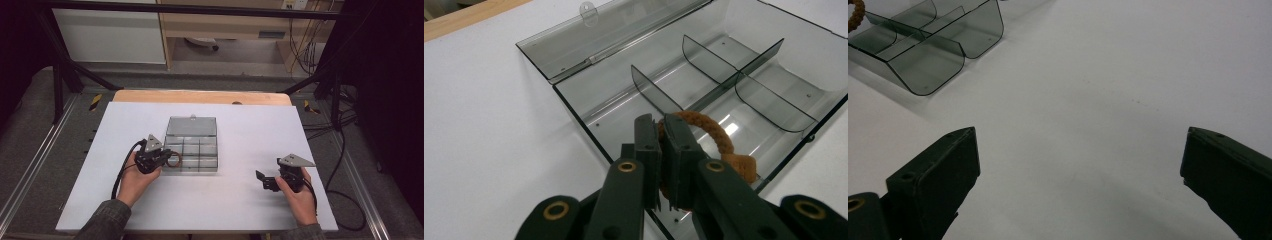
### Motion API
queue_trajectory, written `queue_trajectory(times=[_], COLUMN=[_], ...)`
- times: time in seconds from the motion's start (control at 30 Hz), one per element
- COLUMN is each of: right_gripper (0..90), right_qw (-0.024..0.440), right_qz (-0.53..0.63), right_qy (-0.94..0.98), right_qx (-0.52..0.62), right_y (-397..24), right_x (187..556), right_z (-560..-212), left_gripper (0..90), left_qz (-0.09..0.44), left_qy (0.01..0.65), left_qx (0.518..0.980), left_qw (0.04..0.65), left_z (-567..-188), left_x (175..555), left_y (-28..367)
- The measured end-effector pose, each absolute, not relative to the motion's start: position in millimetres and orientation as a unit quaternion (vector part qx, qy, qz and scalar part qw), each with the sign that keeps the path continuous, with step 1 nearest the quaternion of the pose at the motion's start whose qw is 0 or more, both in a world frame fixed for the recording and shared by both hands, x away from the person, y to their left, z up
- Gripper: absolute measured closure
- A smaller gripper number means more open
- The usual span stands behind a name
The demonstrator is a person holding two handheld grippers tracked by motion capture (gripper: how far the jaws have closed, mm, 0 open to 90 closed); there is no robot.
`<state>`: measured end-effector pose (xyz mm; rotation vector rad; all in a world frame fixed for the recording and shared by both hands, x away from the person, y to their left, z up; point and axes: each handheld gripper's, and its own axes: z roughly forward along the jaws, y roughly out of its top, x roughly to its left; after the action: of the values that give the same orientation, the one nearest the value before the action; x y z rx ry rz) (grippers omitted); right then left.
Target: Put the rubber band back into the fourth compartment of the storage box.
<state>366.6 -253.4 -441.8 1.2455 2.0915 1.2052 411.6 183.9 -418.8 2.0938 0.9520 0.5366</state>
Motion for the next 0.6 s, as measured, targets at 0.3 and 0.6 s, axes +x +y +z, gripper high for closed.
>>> queue_trajectory(times=[0.3,0.6], right_gripper=[2.8,2.8], right_qw=[0.210,0.210], right_qz=[0.434,0.434], right_qy=[0.753,0.753], right_qx=[0.449,0.447], right_y=[-253.1,-253.2], right_x=[366.4,366.6], right_z=[-441.8,-441.8], left_gripper=[84.8,76.7], left_qz=[0.206,0.205], left_qy=[0.374,0.378], left_qx=[0.820,0.810], left_qw=[0.380,0.398], left_z=[-419.9,-415.8], left_x=[410.5,408.9], left_y=[183.8,184.5])
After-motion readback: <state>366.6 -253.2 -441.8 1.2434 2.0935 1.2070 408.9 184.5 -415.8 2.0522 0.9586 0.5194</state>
